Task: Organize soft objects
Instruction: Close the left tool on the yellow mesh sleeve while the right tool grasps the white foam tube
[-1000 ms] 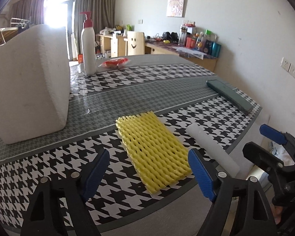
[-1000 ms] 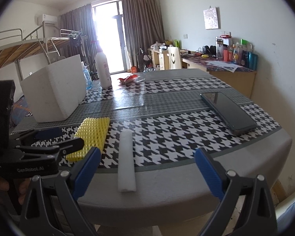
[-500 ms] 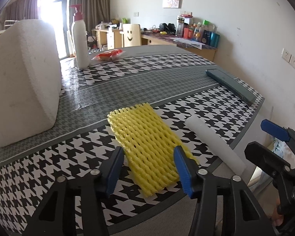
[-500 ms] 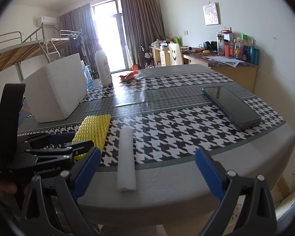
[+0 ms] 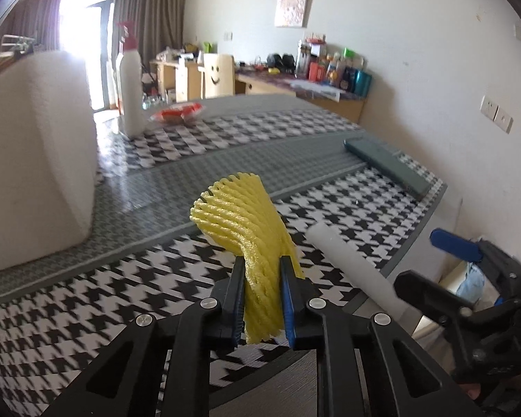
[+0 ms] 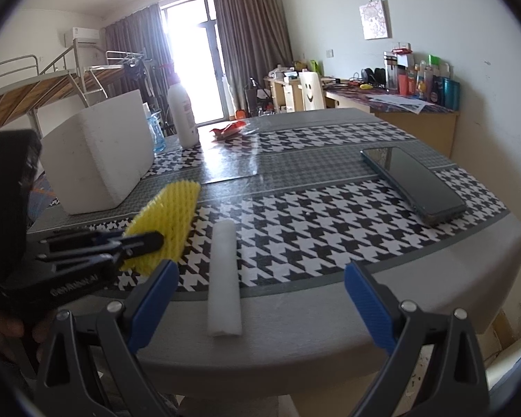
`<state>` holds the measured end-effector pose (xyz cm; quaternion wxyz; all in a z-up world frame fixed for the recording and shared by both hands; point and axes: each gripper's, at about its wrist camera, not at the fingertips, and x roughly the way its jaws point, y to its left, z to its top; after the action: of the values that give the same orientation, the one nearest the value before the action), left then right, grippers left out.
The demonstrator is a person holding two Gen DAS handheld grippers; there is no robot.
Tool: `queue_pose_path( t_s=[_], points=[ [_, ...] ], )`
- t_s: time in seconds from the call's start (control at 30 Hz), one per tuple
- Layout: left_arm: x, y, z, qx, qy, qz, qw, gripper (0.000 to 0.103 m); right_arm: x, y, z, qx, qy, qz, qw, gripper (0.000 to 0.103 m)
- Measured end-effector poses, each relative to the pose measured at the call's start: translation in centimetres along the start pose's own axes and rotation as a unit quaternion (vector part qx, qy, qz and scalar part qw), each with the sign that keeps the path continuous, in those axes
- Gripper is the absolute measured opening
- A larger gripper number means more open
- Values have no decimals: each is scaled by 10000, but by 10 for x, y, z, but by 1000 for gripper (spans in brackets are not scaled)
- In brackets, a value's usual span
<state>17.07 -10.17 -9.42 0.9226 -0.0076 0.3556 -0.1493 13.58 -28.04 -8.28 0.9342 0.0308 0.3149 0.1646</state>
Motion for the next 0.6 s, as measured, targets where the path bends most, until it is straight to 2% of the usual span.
queue_pose_path(
  t_s=[0.33, 0.4, 0.6],
  points=[
    [-23, 17, -5, -112, -209, 144, 9996, 19, 8, 20, 2, -246, 108, 2, 9996, 98],
    [-25, 16, -5, -87, -232, 156, 9996, 19, 10, 22, 1, -275, 157, -34, 9995, 90],
    [-28, 17, -6, -73, -267, 176, 9995, 19, 16, 25, -3, -281, 317, -15, 9991, 81]
  ],
)
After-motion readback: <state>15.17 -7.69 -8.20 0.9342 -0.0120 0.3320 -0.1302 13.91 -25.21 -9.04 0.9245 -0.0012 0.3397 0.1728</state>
